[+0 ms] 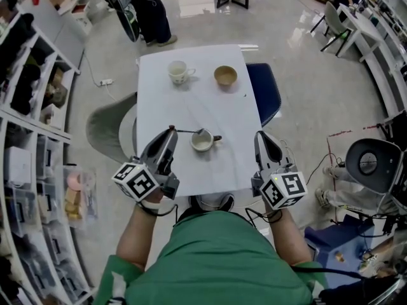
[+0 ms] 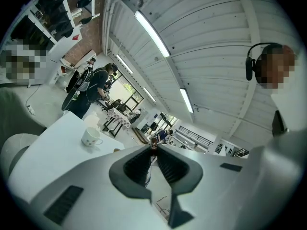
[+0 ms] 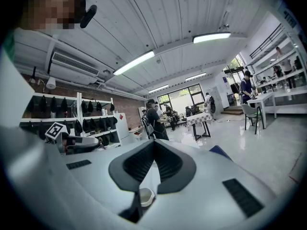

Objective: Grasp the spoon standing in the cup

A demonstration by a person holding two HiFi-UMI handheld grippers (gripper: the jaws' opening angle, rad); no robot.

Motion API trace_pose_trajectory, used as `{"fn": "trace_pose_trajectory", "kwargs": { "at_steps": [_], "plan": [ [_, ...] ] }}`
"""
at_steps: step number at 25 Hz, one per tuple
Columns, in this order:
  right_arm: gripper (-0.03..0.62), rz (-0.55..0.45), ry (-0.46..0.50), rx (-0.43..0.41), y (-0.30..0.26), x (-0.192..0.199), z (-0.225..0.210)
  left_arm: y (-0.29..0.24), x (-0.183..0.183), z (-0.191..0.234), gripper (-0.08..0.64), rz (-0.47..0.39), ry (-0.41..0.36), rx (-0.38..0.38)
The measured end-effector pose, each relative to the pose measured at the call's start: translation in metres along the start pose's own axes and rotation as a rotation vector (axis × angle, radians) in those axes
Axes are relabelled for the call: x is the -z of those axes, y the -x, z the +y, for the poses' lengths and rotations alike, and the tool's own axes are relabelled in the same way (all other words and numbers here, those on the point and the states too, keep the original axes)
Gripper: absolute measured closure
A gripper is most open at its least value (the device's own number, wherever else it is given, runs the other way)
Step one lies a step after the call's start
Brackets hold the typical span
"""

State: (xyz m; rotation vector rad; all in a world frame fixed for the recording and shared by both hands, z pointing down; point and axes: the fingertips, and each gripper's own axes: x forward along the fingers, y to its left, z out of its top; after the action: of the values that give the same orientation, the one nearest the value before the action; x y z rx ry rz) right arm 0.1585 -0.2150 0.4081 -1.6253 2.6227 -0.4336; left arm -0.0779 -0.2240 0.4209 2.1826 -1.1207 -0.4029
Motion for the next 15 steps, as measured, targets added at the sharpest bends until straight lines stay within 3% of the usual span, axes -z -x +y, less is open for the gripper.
{"fn": "trace_pose_trajectory", "kwargs": {
  "at_steps": [15],
  "plan": [
    [0.577,-0.002,0.009,0.009,0.0014,-0.0006,0.0050,0.0004,0.0020,0.0044,0.502,0.020,-0.004,0.009]
  ]
}}
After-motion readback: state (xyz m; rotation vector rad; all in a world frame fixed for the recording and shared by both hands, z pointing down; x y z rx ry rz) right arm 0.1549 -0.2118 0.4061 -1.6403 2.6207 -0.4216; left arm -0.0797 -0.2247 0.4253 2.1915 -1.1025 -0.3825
